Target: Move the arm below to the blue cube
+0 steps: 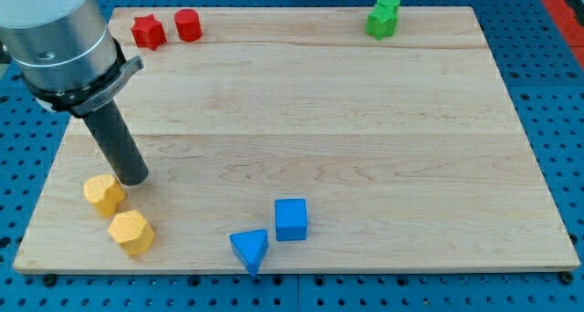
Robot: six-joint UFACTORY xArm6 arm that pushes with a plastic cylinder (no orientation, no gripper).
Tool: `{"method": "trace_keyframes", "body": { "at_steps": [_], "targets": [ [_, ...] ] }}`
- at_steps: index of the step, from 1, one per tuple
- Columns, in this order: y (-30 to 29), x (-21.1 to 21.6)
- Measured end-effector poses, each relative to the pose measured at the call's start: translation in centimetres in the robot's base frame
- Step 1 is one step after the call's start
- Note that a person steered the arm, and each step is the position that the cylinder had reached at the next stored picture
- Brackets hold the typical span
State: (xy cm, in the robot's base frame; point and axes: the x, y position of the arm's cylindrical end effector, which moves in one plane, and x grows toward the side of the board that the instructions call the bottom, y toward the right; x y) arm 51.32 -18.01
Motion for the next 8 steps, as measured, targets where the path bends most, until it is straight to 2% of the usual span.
{"method": "trace_keyframes", "body": {
  "at_steps": [2, 3, 4, 5, 6, 8],
  "targets": [
    [12.8, -4.5],
    [20.5, -4.4],
    [28.6, -3.3],
    [34.2, 2.0],
    [36.9, 9.1],
    [35.6, 10.6]
  ]
}}
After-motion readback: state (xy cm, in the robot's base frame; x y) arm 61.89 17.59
